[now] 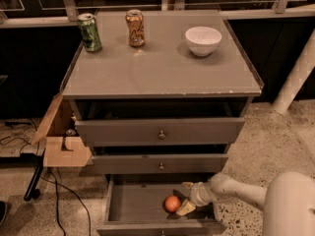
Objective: Pick orange from bottom drawer and place on counter
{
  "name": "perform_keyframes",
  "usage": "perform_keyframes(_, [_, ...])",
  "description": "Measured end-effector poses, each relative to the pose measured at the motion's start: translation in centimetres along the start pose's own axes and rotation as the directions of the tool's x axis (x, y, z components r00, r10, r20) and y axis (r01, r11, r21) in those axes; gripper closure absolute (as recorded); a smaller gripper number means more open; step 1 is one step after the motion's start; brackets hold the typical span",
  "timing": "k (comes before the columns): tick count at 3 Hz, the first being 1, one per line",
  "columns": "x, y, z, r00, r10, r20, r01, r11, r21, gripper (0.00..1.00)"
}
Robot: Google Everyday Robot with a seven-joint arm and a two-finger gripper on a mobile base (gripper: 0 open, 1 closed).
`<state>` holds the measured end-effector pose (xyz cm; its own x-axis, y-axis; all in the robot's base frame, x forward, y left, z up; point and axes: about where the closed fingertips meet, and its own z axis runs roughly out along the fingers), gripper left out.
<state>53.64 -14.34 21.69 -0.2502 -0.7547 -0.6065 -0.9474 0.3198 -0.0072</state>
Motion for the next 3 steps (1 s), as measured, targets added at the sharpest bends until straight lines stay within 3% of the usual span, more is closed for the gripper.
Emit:
perform_keyframes(1, [0.2,-0.6,0.9,0.999,0.008,0.051,-0.008,1.0,-0.001,0.3])
perform_keyframes(3, [1.2,-0.9,3.1,0.993,0.009,0.122,-0.005,0.9995,-0.033,0.2])
